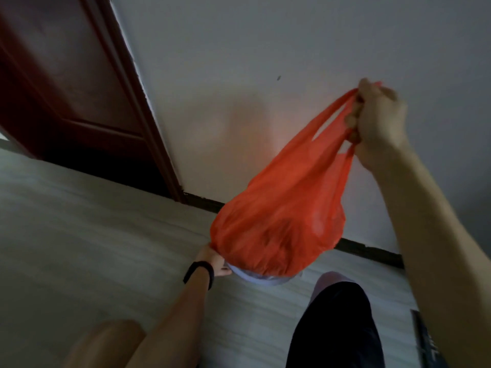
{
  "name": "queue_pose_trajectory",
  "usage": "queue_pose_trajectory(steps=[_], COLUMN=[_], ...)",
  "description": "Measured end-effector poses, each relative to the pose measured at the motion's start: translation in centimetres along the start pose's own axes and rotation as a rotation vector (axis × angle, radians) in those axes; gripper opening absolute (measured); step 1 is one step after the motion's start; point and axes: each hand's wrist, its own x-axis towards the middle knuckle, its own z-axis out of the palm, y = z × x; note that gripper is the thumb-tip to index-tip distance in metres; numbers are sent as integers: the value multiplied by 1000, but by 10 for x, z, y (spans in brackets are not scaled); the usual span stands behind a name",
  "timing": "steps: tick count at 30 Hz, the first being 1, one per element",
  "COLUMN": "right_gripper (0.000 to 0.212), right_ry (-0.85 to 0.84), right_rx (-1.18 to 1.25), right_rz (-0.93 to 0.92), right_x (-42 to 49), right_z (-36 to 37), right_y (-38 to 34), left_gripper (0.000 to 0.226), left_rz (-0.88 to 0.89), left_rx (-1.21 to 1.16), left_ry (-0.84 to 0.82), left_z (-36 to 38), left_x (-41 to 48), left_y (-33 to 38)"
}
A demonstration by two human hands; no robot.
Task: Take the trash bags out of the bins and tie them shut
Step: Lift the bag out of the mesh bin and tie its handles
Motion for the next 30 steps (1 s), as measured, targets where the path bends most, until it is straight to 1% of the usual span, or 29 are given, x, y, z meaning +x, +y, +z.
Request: queue_pose_trajectory(steps=[1,3,4,5,7,9,10,11,13,15,19,22,26,28,29,30], right_gripper=[44,44,44,43,42,42,41,40,40,39,42,40,38,37,36,35], right_ry=[-39,-98,-115,-125,-132,-156,-176,-198,-237,-278,-379,-447,-559,-601,-602,-603], right_rx=[-9,-7,2,7,0,-15,-25,-33,-40,-41,-2,25,66,102,109,104], right_rz=[-23,-45,-54,-65,-98,-127,-138,-150,-177,-200,-203,-214,-248,-231,-218,-208], right_x=[-6,-17,-21,-23,-26,-29,-32,-34,-40,-45,-63,-74,-93,-106,-111,-115], right_z=[11,30,36,41,46,54,59,65,77,89,118,147,197,222,230,240], right_y=[-2,-9,-13,-18,-27,-35,-38,-41,-45,-49,-56,-56,-45,-36,-30,-24], left_gripper=[29,11,7,10,25,43,48,48,52,57,50,40,37,32,32,40], left_rz=[5,-39,-62,-85,-129,-165,-156,-125,24,173,432,523,642,668,690,708], left_rx=[-46,-145,-153,-140,-66,99,199,308,483,529,626,576,502,425,377,315], left_ry=[0,-6,-1,0,-31,-84,-102,-104,-43,5,82,172,270,284,260,235], left_z=[1,5,5,4,-1,-7,-10,-14,-25,-41,-84,-116,-167,-191,-197,-205], left_x=[0,-3,-2,-3,-7,-15,-18,-23,-25,-31,-61,-97,-143,-163,-171,-180], left_y=[2,5,5,4,2,8,14,24,49,81,130,158,173,171,170,170])
